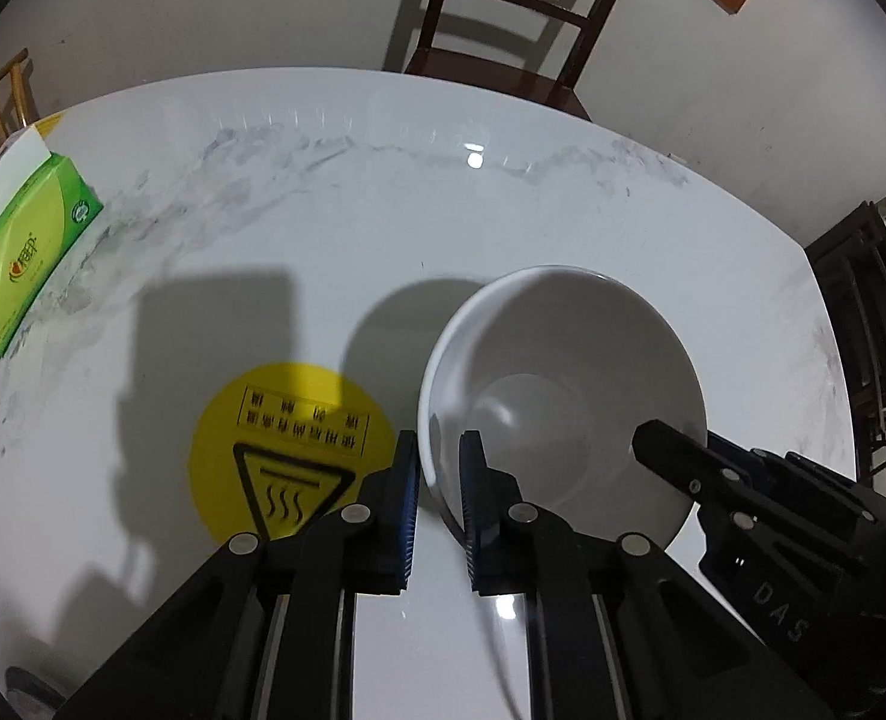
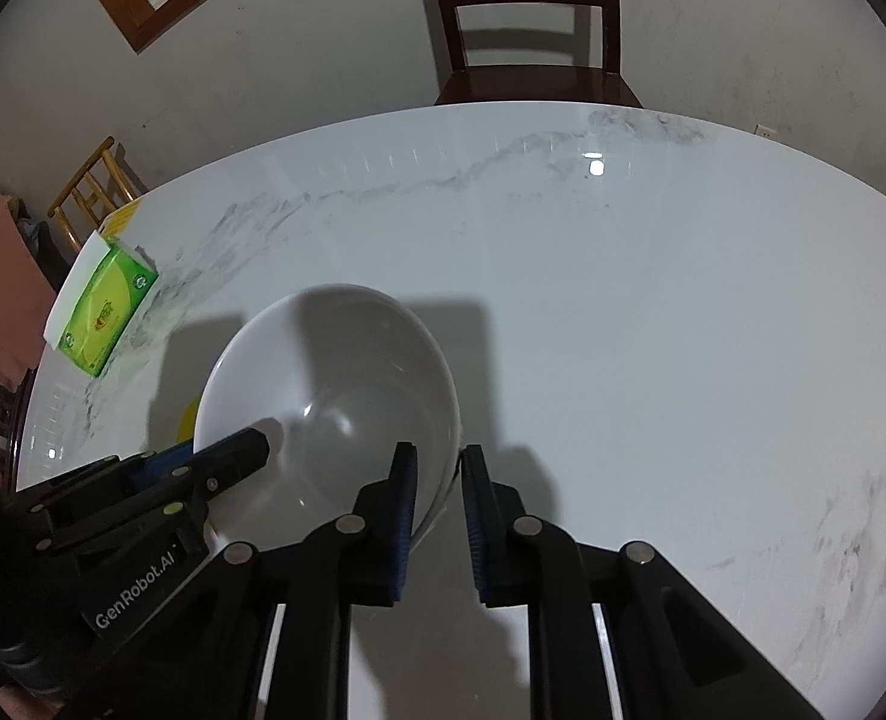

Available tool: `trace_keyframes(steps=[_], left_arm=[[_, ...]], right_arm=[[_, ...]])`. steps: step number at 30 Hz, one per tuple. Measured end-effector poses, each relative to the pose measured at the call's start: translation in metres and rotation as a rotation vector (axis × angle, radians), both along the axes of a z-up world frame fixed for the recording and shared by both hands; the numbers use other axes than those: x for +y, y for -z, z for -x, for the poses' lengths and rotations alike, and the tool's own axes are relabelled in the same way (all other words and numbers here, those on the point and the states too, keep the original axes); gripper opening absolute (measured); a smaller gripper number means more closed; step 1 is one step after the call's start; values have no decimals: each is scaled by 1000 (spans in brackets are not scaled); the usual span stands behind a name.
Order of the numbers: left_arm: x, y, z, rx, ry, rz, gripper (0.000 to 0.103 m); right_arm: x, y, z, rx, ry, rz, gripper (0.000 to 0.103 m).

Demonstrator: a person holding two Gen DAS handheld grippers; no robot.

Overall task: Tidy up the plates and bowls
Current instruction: 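Close both grippers on the rim of the Dog bowl, then lift the Dog bowl with both grippers and carry it over the ribbed bowl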

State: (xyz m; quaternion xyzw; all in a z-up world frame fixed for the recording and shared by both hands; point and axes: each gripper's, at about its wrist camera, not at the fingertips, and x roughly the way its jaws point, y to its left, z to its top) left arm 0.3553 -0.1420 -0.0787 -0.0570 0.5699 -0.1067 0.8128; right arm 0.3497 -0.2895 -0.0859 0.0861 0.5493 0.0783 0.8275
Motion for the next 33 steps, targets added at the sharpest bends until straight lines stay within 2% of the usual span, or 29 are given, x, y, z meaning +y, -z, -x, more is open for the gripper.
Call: trace_keyframes(steps=[6,14,25,33], left_arm=[[0,-17,12,-12,10,-9,11],[-8,-59,44,-79,36,-34,11],[-10,-105,110,-122,61,-38,12],[9,-131,165,-149,53,-43,12]], right_arm=[[1,-20,16,-12,-2,8,16],[-3,-61,51,-65,-5,33,16],[-4,-110,122,-116,-7,42,16],[15,-123,177,-118,-36,30,16]])
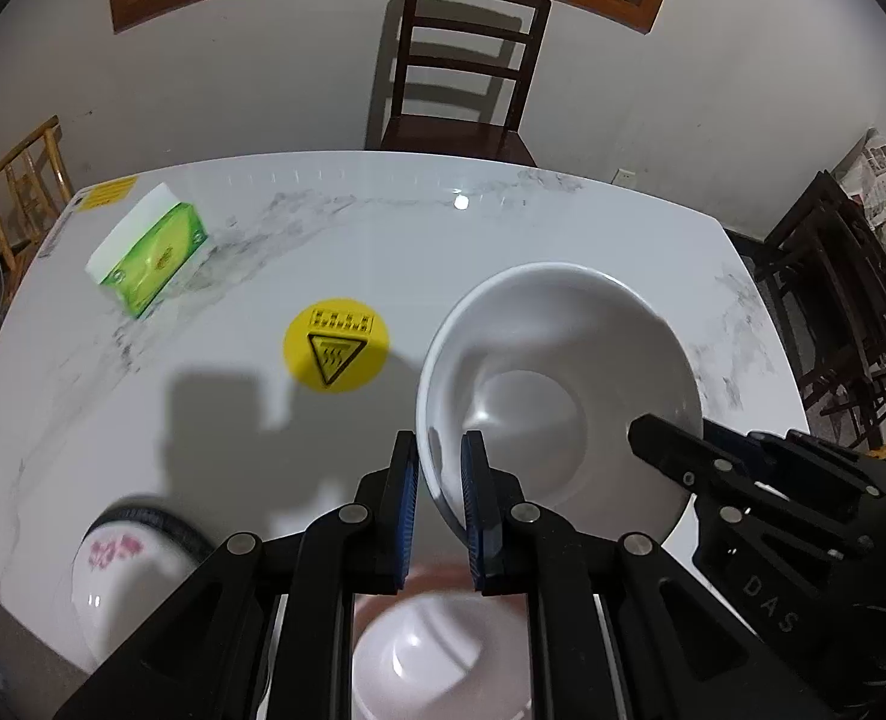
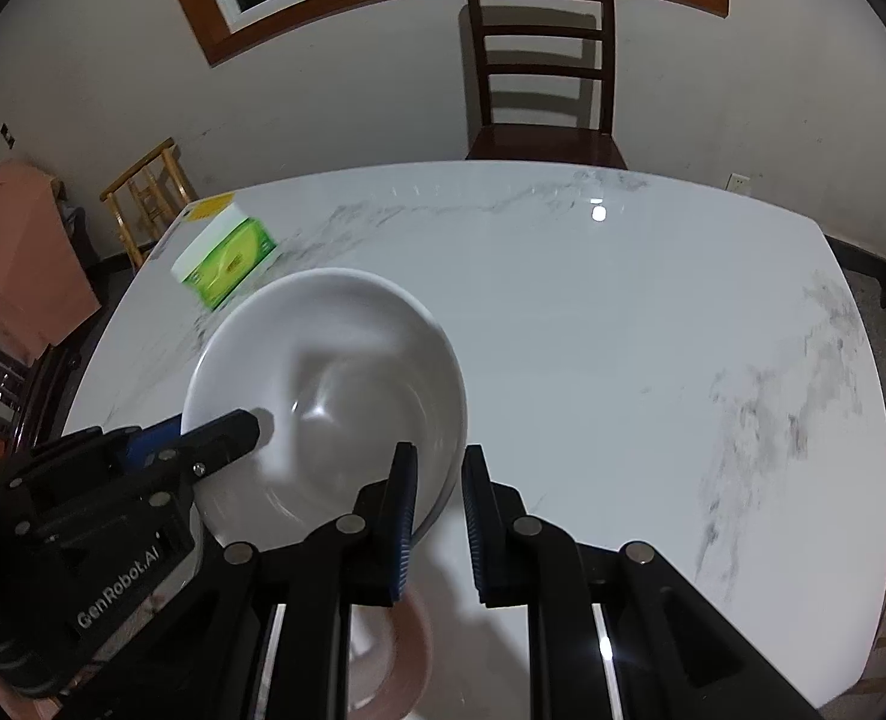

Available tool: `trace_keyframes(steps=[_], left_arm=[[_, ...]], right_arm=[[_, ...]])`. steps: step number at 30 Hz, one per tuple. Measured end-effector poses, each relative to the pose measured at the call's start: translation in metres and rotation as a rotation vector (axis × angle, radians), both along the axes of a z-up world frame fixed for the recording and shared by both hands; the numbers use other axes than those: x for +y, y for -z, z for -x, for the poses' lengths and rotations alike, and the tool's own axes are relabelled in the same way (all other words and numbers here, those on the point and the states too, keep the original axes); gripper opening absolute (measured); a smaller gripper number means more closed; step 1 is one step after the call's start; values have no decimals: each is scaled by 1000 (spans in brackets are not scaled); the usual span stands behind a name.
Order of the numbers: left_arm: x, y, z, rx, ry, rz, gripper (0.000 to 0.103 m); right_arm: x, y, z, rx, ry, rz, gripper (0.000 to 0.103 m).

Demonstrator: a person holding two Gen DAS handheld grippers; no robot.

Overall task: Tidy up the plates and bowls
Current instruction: 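Lift the Dog bowl with both grippers and carry it over the ribbed bowl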

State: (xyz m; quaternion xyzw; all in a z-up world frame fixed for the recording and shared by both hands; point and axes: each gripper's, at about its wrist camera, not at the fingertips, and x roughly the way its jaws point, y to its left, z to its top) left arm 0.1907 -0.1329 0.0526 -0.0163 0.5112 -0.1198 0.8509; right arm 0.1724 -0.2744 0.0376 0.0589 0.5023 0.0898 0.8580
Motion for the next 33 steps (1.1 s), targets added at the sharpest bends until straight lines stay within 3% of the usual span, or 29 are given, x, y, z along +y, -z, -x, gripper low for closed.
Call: trace_keyframes(steps=[14,33], left_arm=[[37,15,77,41,-24,0,11],[45,52,106,121,-34,-7,11]], right_arm=[[32,15,74,34,-31,2,16],[39,52,96,122,-40,-8,16]])
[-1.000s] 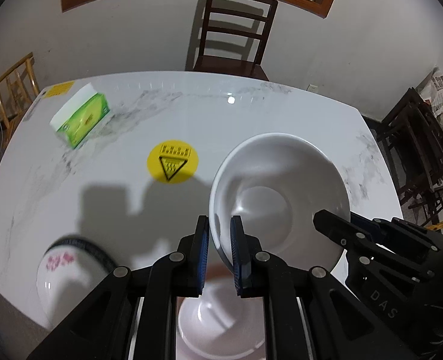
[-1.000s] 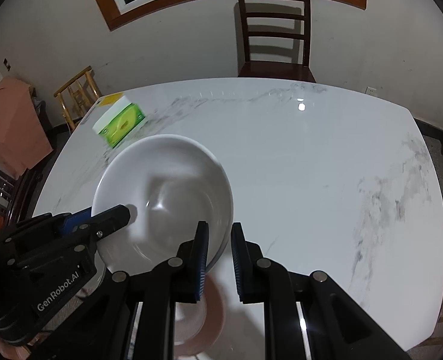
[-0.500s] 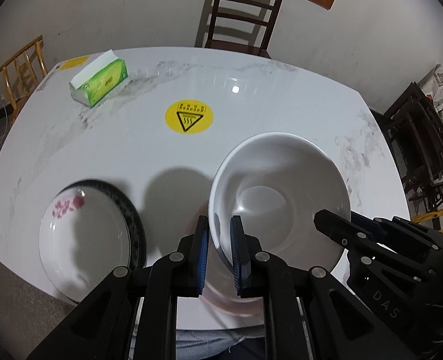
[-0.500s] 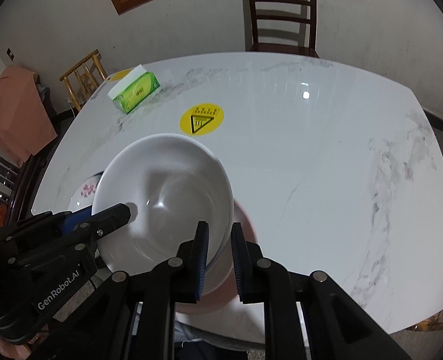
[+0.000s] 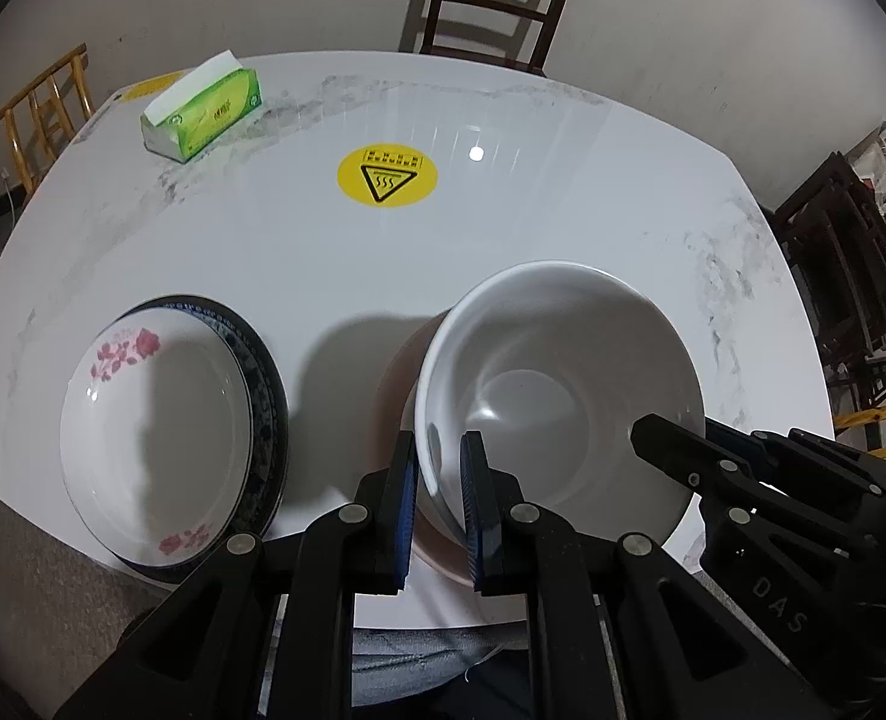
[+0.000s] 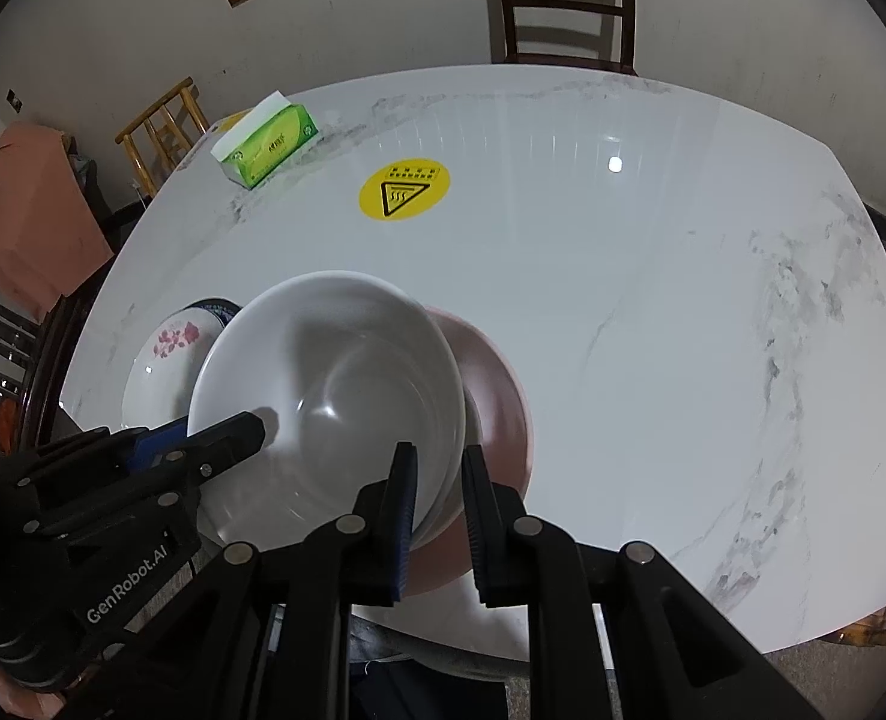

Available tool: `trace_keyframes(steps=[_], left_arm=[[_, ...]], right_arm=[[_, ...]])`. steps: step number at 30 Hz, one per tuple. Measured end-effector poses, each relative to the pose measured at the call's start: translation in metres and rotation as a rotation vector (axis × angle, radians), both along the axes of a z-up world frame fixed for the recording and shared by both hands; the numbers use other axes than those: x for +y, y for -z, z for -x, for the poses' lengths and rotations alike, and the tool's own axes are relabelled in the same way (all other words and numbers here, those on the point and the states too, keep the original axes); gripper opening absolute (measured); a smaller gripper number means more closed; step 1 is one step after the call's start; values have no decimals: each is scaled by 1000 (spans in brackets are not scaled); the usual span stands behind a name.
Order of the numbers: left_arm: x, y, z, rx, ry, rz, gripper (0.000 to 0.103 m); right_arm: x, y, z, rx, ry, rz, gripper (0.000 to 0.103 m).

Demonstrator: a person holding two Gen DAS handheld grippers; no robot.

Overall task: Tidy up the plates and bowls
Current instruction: 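Lift the Dog bowl with both grippers and carry it over the ribbed bowl, then lower the Dog bowl into the white ribbed bowl and open both grippers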

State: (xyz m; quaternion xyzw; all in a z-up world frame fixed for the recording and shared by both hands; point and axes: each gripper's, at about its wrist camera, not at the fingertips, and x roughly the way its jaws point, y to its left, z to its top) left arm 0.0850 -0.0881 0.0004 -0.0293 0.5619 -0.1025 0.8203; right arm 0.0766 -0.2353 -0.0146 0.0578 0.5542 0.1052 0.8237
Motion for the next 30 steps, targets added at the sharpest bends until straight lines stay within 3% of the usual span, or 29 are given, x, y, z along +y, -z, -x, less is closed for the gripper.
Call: trace_keyframes(steps=[30], left_arm=[[1,32,-11,60,-1,-2,11]], right_arm=[[0,29,-10,68,-2,1,16]])
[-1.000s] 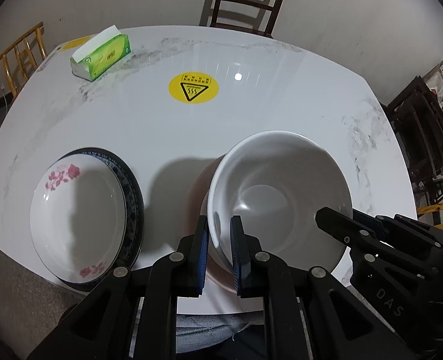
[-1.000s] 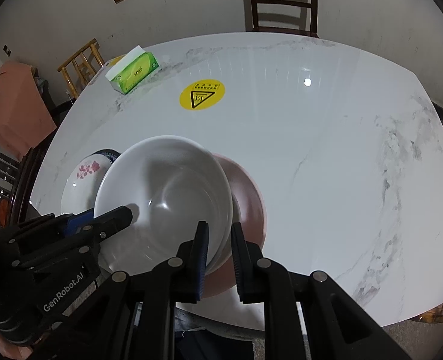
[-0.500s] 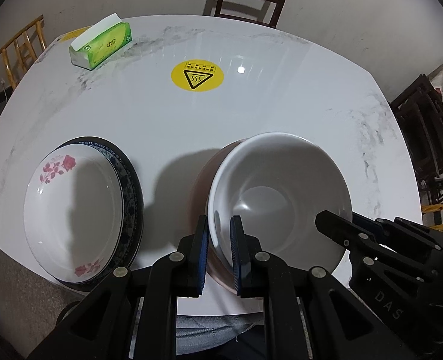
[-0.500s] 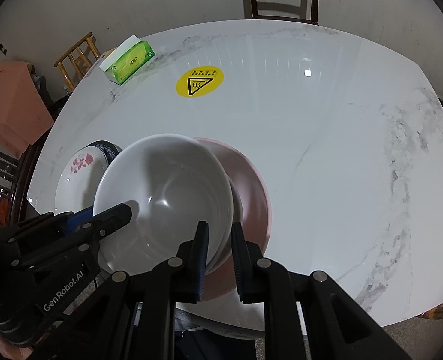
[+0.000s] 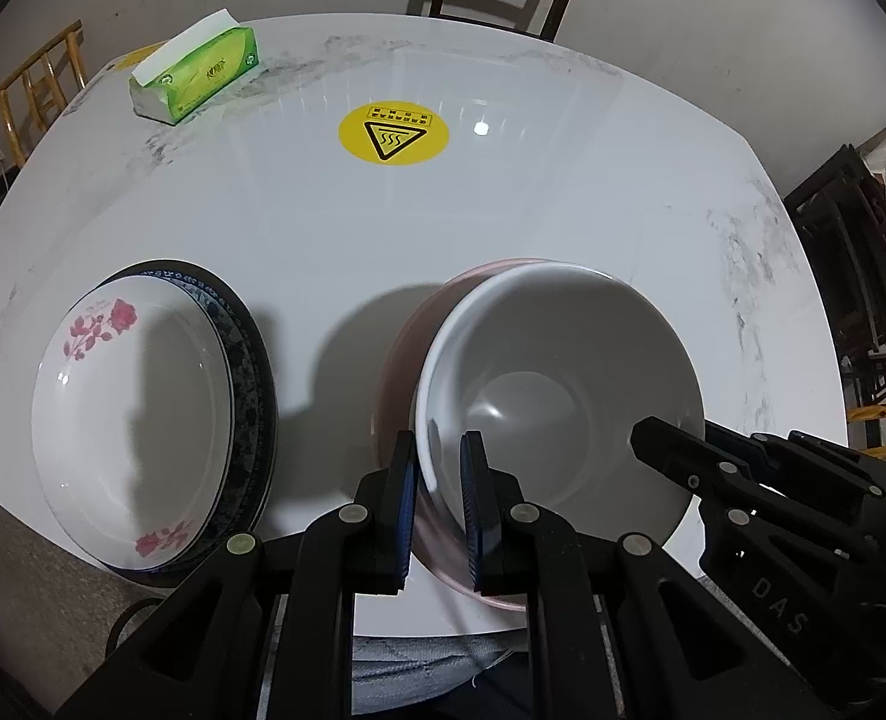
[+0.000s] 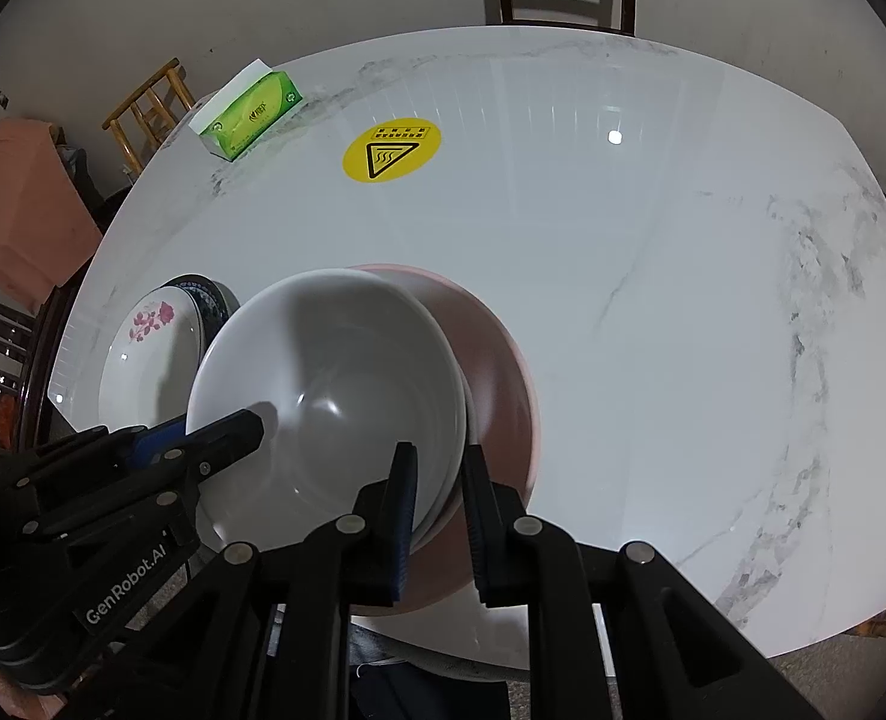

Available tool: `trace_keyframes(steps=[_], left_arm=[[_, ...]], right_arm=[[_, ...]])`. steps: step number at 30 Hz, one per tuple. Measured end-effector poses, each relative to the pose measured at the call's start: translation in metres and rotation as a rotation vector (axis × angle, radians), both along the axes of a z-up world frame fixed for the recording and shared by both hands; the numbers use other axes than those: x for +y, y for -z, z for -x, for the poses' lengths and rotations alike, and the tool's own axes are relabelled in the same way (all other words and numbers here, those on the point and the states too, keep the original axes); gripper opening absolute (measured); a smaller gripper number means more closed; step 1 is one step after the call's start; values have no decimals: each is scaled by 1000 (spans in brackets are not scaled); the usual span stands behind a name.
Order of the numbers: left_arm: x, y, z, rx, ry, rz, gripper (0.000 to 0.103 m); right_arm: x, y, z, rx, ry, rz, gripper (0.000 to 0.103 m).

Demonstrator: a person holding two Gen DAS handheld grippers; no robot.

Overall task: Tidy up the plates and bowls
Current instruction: 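Lower the Dog bowl into the white ribbed bowl and open both grippers, then close both grippers on the rim of the pink-rimmed bowl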

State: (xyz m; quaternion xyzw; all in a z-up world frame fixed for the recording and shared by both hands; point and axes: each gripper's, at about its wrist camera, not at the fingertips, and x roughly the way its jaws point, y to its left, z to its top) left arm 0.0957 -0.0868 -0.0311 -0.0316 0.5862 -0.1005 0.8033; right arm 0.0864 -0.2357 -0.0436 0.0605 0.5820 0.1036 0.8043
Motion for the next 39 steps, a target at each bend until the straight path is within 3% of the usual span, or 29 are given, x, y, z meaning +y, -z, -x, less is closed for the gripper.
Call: trace_keyframes(steps=[31,39], left_arm=[[0,-2,1,-16,7,6,12],[2,-13,4,-50,6,24,18]], right_arm=[[0,3,0,3,10,-12,22],[4,0,1,-18,8,7,24]])
